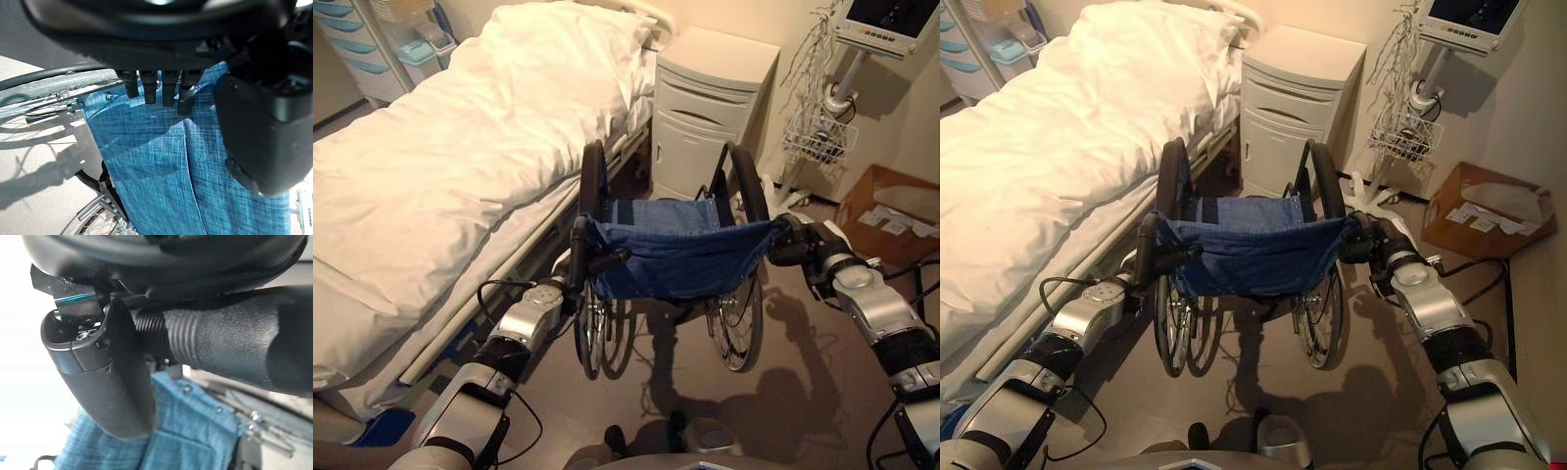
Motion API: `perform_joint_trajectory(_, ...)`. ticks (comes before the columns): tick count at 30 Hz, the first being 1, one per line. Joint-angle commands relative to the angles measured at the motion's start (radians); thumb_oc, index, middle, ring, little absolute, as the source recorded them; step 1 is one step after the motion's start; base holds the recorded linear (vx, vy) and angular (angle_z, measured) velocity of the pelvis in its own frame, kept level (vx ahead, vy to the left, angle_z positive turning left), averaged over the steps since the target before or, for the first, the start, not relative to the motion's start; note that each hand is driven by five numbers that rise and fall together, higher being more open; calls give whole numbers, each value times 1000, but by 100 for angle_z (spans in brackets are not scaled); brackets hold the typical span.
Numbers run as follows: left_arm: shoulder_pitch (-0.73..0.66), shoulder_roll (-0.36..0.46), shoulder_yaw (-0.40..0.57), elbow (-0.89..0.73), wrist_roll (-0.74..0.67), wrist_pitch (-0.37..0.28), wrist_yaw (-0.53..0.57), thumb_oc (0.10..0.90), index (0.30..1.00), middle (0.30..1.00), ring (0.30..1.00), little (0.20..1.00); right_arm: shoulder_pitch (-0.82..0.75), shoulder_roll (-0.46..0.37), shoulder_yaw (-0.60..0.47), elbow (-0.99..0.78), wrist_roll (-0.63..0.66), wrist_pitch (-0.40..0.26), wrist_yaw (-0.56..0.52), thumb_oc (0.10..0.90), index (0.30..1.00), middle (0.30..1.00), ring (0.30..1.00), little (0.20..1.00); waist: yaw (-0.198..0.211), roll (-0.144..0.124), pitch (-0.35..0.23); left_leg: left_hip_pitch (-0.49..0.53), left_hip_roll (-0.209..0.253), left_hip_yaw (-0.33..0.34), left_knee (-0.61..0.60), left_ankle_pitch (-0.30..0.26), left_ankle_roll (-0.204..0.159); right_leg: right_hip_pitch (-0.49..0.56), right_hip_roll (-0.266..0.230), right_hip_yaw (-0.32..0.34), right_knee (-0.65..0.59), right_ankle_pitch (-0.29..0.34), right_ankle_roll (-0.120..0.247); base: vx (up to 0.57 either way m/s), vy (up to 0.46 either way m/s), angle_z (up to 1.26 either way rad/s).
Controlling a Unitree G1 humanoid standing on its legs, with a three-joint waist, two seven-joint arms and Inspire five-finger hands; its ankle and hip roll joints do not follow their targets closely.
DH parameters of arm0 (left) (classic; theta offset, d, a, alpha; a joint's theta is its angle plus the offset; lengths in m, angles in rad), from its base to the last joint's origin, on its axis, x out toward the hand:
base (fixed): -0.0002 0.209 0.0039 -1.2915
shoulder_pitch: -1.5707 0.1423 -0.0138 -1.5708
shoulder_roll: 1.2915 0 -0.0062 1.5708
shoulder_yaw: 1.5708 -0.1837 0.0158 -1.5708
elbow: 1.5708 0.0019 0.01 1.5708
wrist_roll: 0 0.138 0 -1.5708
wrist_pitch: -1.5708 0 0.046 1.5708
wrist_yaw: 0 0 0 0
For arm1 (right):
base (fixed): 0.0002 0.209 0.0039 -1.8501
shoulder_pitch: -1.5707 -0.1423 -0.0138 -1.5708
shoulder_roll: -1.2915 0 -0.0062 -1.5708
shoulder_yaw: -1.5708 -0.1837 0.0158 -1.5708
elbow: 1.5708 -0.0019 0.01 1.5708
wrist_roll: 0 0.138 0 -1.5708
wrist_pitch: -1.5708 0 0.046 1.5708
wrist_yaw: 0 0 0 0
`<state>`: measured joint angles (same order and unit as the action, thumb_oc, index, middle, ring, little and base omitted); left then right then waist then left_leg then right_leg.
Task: Push the wheelchair next to the bed
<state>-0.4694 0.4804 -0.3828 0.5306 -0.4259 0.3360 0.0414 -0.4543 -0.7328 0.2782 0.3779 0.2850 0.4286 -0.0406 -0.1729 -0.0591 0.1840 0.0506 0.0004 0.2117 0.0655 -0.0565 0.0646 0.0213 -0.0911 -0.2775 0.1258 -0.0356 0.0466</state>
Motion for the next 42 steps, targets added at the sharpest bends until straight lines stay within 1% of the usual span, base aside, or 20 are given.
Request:
perform_joint_trajectory(1, -71, 16, 77, -45, 27, -136, 36, 800, 900, 900, 900, 900, -48, 170, 93, -65, 48, -175, 117, 800, 900, 900, 900, 900, 107, 37, -75, 96, -5, 5, 185, -55, -85, -24, 17, -5, 11, 28, 12, -1, 29, 13)
perform_joint_trajectory(3, -69, 24, 80, -41, 28, -140, 31, 800, 900, 900, 900, 900, -50, 169, 86, -72, 53, -175, 103, 800, 900, 900, 900, 900, 110, 41, -73, 92, 2, 4, 136, -40, -90, -6, 22, 0, 3, 26, 17, 13, 80, 4)
perform_joint_trajectory(4, -68, 29, 82, -41, 25, -146, 31, 800, 900, 900, 900, 900, -48, 167, 80, -77, 37, -185, 92, 800, 900, 900, 900, 900, 114, 43, -73, 79, 1, 5, 88, -28, -91, 7, 25, 4, -8, 25, 22, 14, 103, 4)
perform_joint_trajectory(5, -65, 35, 84, -42, 17, -158, 34, 800, 900, 900, 900, 900, -40, 161, 71, -84, 29, -192, 84, 800, 900, 900, 900, 900, 117, 45, -67, 63, 3, 10, 75, -22, -93, 17, 25, 11, -7, 16, 26, -16, 121, 4)
perform_joint_trajectory(6, -58, 43, 88, -47, 11, -172, 37, 800, 900, 900, 900, 900, -32, 149, 60, -94, 40, -199, 72, 800, 900, 900, 900, 900, 116, 43, -62, 51, 6, 16, 85, -29, -89, 18, 21, 19, -6, 12, 29, -38, 114, 6)
perform_joint_trajectory(9, -37, 46, 107, -69, -34, -212, 56, 800, 900, 900, 900, 900, -2, 128, 19, -111, 62, -229, 54, 800, 900, 900, 900, 900, 113, 47, -56, 66, -3, 3, 48, -29, -80, 21, 25, 26, -21, 20, 39, -36, 93, 10)
perform_joint_trajectory(13, 41, 35, 179, -188, -53, -224, 82, 800, 900, 900, 900, 900, 75, 106, -89, -148, 54, -261, 58, 800, 900, 900, 900, 900, 114, 45, -61, 91, -18, -4, -35, -15, -75, 10, 34, 20, -50, 43, 54, -30, 51, 6)
perform_joint_trajectory(14, 52, 33, 184, -200, -52, -225, 86, 800, 900, 900, 900, 900, 84, 105, -98, -151, 54, -264, 55, 800, 900, 900, 900, 900, 114, 44, -61, 94, -19, -5, -40, -14, -74, 8, 34, 21, -49, 44, 55, -57, 19, 1)
perform_joint_trajectory(15, 92, 28, 206, -251, -44, -233, 107, 800, 900, 900, 900, 900, 117, 99, -142, -167, 56, -269, 49, 800, 900, 900, 900, 900, 116, 42, -58, 98, -20, -7, -64, -8, -71, -1, 37, 19, -45, 45, 59, -56, 12, 3)
perform_joint_trajectory(17, 120, 23, 225, -276, -39, -249, 122, 800, 900, 900, 900, 900, 142, 89, -180, -173, 64, -268, 39, 800, 900, 900, 900, 900, 115, 40, -56, 103, -20, -5, -85, -1, -70, -6, 39, 18, -45, 46, 61, -46, 6, 6)
perform_joint_trajectory(18, 143, 16, 243, -295, -23, -261, 136, 800, 900, 900, 900, 900, 171, 80, -222, -177, 60, -264, 38, 800, 900, 900, 900, 900, 112, 36, -55, 107, -19, 2, -103, 4, -69, -9, 41, 18, -50, 51, 64, -28, -6, 13)
perform_joint_trajectory(21, 192, 19, 279, -346, 27, -264, 169, 800, 900, 900, 900, 900, 230, 48, -295, -183, 10, -252, 40, 800, 900, 900, 900, 900, 111, 23, -51, 112, -20, 13, -116, 4, -65, -20, 40, 22, -61, 66, 73, -38, -33, 23)
perform_joint_trajectory(23, 232, 24, 311, -389, 28, -259, 183, 800, 900, 900, 900, 900, 265, 22, -337, -196, -22, -236, 29, 800, 900, 900, 900, 900, 113, 15, -48, 115, -20, 24, -119, 1, -61, -25, 37, 19, -69, 76, 78, -34, -39, 5)
perform_joint_trajectory(27, 294, 43, 338, -453, 96, -236, 187, 800, 900, 900, 900, 900, 302, -22, -396, -233, -93, -195, -9, 800, 900, 900, 900, 900, 121, 6, -41, 122, -18, 44, -120, -4, -56, -18, 36, 7, -83, 83, 83, -29, -47, 5)
perform_joint_trajectory(30, 333, 60, 356, -477, 123, -241, 169, 800, 900, 900, 900, 900, 320, -59, -444, -260, -115, -174, -44, 800, 900, 900, 900, 900, 126, 3, -39, 122, -17, 57, -116, -7, -54, -11, 38, 6, -89, 82, 82, -18, -28, 6)
perform_joint_trajectory(33, 363, 69, 372, -492, 123, -252, 148, 800, 900, 900, 900, 900, 341, -66, -481, -276, -116, -176, -79, 800, 900, 900, 900, 900, 126, 4, -37, 121, -15, 66, -111, -9, -53, -9, 40, 10, -89, 80, 81, -10, -3, 4)
perform_joint_trajectory(35, 388, 66, 382, -502, 123, -287, 107, 800, 900, 900, 900, 900, 356, -57, -512, -275, -95, -167, -102, 800, 900, 900, 900, 900, 127, 5, -38, 118, -14, 72, -103, -14, -51, -7, 39, 12, -89, 77, 80, -7, 5, 9)
perform_joint_trajectory(38, 417, 61, 378, -530, 130, -310, 71, 800, 900, 900, 900, 900, 373, -36, -536, -265, -66, -157, -140, 800, 900, 900, 900, 900, 131, 7, -35, 116, -10, 77, -92, -20, -49, -7, 37, 13, -85, 76, 80, 0, 2, 1)
perform_joint_trajectory(40, 442, 53, 369, -536, 133, -296, 63, 800, 900, 900, 900, 900, 387, -18, -550, -248, -89, -161, -180, 800, 900, 900, 900, 900, 135, 8, -29, 114, -7, 81, -82, -25, -46, -10, 34, 13, -78, 76, 82, 0, 0, 0)
perform_joint_trajectory(42, 457, 47, 358, -516, 135, -300, 64, 800, 900, 900, 900, 900, 392, -12, -550, -234, -117, -175, -187, 800, 900, 900, 900, 900, 137, 8, -25, 113, -4, 84, -77, -29, -44, -15, 34, 14, -71, 75, 84, 0, 0, 0)
